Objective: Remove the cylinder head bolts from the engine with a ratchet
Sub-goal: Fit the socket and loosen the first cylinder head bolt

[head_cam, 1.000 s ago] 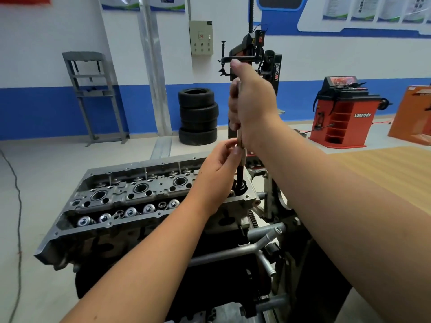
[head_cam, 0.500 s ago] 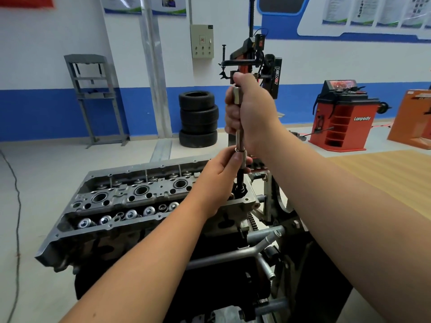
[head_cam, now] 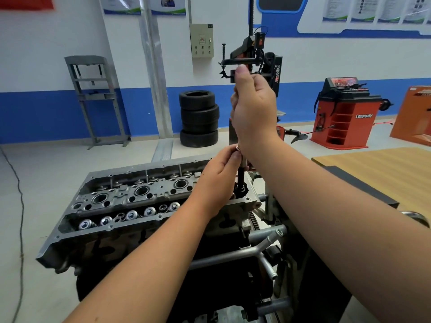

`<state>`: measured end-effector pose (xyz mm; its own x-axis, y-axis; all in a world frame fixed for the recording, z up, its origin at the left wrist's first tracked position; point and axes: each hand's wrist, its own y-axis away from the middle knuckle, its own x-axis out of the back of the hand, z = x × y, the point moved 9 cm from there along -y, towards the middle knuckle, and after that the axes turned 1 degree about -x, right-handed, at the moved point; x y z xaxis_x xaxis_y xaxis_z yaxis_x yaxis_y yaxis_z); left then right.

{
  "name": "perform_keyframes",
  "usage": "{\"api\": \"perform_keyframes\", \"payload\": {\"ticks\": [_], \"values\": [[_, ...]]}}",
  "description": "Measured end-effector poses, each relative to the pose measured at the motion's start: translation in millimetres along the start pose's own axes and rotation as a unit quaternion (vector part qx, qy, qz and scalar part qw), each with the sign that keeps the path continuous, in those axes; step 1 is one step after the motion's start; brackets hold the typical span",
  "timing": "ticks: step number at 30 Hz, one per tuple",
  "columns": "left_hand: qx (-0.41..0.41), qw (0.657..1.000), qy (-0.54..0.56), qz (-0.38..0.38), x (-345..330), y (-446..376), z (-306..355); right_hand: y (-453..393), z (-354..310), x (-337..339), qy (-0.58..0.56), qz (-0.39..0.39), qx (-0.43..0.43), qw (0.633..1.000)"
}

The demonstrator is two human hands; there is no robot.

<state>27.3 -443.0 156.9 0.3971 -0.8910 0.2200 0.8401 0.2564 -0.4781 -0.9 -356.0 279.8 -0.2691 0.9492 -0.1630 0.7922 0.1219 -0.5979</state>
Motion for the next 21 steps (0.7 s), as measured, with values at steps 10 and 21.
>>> {"api": "perform_keyframes", "payload": {"ticks": [10, 21], "values": [[-0.007, 1.0, 0.001, 0.01, 1.5, -0.1, 1.7, 3.6, 4.4, -4.2, -0.065, -0.033, -0.015, 0.997], [0.002, 1.0, -0.001, 0.012, 0.8, -0.5, -1.1, 1.5, 10.2, -2.2, -0.058, -0.03, -0.039, 0.997]]}}
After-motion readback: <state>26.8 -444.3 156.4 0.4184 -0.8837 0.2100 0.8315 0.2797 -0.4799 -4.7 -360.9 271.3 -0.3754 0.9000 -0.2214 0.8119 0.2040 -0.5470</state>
